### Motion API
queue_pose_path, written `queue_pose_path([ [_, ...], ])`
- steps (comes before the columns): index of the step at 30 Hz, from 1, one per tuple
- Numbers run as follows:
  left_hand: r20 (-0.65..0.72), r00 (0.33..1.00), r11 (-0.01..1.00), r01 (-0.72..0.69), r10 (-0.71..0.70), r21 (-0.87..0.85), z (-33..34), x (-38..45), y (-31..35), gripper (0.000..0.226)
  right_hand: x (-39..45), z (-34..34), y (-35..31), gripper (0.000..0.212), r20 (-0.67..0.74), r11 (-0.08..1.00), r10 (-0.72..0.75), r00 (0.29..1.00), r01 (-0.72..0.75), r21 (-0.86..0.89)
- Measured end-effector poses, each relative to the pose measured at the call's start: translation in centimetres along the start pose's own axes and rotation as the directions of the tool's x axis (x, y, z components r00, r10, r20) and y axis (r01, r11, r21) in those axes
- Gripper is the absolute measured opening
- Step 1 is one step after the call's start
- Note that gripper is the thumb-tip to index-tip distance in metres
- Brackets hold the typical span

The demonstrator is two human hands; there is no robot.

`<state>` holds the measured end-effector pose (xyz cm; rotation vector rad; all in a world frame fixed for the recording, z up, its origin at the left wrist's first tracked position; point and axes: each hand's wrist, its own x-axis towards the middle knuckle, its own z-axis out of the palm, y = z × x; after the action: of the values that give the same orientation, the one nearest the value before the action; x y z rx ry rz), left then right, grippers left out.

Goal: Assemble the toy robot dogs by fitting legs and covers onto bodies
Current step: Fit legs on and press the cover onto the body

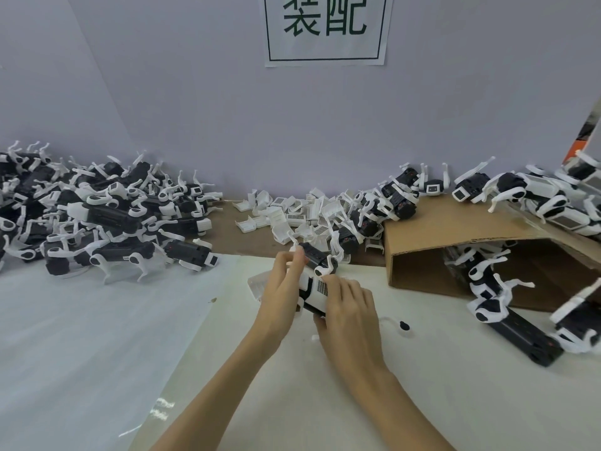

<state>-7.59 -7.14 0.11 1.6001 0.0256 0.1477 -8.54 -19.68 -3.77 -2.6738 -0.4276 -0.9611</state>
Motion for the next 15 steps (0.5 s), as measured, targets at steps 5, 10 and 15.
queue_pose_path([
  [5, 0.196, 0.979, 0.993, -0.068, 0.047, 0.097, -0.6, 0.2, 0.3, 0.036, 0.0, -0.2, 0.0, 0.057, -0.046, 0.996, 0.090, 0.995, -0.091, -0.026],
  [10, 0.256, 0.951, 0.952, -0.226, 0.171, 0.204, -1.4, 0.5, -0.2, 0.027, 0.1, 0.0, 0.1, 0.048, -0.044, 0.997, 0.057, 0.997, -0.059, -0.040],
  [15, 0.163, 0.949, 0.943, -0.295, 0.271, 0.151, -0.4, 0.3, -0.8, 0.031, 0.0, -0.1, 0.6, 0.049, -0.043, 0.999, 0.053, 0.998, -0.053, -0.007],
])
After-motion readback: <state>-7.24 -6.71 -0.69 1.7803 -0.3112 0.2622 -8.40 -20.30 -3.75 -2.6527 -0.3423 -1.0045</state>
